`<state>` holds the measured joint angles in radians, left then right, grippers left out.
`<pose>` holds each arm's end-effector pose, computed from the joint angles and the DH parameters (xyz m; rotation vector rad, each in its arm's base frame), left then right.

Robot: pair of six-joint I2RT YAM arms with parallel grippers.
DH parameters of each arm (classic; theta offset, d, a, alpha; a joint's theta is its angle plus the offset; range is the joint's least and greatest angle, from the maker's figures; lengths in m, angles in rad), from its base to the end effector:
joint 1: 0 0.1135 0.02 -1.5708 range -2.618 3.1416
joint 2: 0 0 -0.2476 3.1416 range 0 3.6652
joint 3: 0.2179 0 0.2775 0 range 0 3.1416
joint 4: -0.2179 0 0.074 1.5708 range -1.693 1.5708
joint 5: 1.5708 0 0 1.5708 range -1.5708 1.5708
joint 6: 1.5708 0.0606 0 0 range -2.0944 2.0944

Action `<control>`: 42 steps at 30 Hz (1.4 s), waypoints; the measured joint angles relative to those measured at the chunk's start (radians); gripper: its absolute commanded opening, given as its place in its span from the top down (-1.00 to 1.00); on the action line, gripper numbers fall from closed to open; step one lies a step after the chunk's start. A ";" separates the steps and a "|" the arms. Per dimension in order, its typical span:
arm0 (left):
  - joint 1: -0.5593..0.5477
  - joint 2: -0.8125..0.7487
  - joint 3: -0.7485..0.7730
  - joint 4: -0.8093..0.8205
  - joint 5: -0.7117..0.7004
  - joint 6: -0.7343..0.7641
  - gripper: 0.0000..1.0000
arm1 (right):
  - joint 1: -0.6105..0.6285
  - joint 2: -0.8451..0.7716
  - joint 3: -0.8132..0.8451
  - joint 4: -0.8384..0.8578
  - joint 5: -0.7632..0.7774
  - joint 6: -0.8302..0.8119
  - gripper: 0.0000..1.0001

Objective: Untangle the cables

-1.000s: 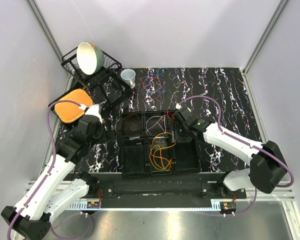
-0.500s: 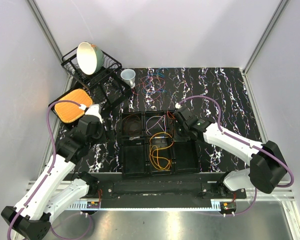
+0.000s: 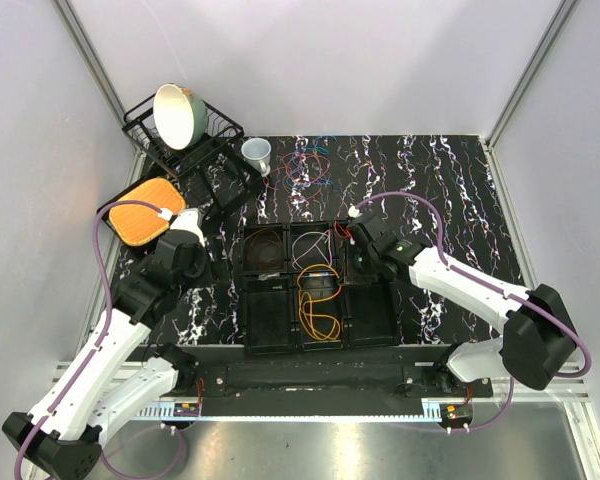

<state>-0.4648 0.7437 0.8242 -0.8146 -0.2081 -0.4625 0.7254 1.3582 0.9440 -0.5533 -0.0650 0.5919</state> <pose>0.1862 -0.0793 0.2734 -0.1039 2.2951 -0.2420 0.2340 0.2127 0.1907 -0.2031 2.6376 0.5718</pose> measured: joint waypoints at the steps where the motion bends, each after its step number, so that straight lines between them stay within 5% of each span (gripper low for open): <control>1: 0.000 0.000 0.000 0.000 0.000 0.000 -0.72 | 0.000 0.000 0.000 0.004 -0.014 0.000 1.00; 10: 0.002 0.000 0.000 0.000 0.000 0.000 -0.72 | 0.001 0.031 0.000 0.032 -0.165 -0.024 1.00; 23: 0.008 0.000 0.000 0.000 0.003 0.000 -0.72 | 0.039 0.116 0.034 -0.098 -0.170 -0.095 0.89; 28: 0.009 0.010 0.000 0.000 0.003 0.000 -0.72 | 0.040 0.077 0.076 -0.180 -0.159 -0.128 0.06; 42: 0.014 0.103 0.018 0.002 0.010 -0.006 -0.69 | 0.040 -0.086 0.255 -0.403 -0.016 -0.222 -0.32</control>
<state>-0.4503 0.8467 0.8425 -0.8124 -0.1978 -0.4690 0.7650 1.2724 1.1992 -0.9565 -0.0814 0.3698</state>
